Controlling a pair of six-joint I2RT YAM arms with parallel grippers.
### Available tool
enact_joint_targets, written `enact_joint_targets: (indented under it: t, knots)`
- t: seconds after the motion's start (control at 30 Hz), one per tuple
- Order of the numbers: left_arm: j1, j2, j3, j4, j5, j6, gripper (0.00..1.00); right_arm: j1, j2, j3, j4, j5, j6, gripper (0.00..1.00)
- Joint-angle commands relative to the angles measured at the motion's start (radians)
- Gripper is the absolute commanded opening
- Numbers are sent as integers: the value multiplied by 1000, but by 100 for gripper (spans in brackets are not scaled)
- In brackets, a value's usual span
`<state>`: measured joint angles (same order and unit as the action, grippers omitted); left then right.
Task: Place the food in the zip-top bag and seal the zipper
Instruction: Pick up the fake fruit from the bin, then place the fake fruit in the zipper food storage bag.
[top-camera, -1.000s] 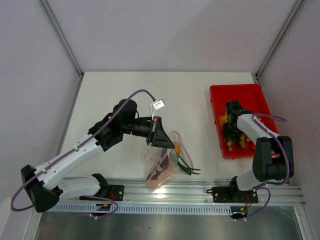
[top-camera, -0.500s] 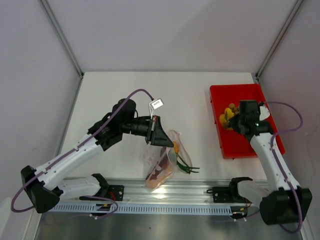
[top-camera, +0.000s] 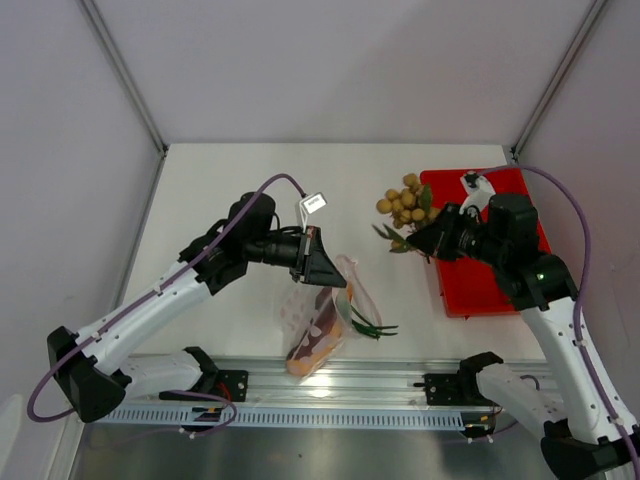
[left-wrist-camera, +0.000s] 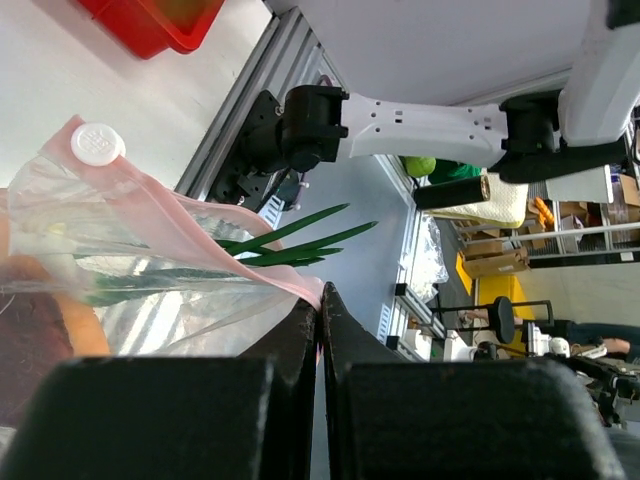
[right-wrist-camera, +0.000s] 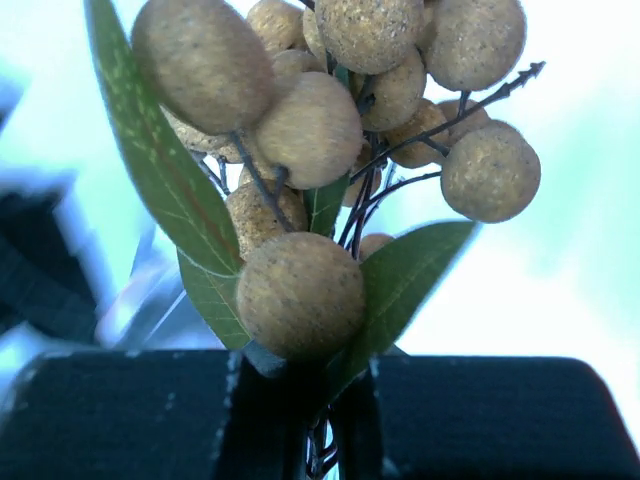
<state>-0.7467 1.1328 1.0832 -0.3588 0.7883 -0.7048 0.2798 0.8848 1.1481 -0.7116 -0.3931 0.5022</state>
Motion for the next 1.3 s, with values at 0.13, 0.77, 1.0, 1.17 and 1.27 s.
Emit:
enact_joint_targets:
  t: [0.13,0.77,1.0,1.17,1.27]
  knots:
    - [9,10,60,-19,-17,24,1,338,-32,140,-109,-93,-122,0]
    - [10,-1,106,-3,9,-27,1,756,-17,-89,-68,97,-57,0]
    - [9,-24,86,14,75,-41,1,756,55,-77,-109,279,-65,0]
    - [9,-36,81,6,126,-29,1,754,124,-36,-187,419,-77,0]
    - [9,-34,95,-52,141,14,0,745,145,-16,-221,444,-76,0]
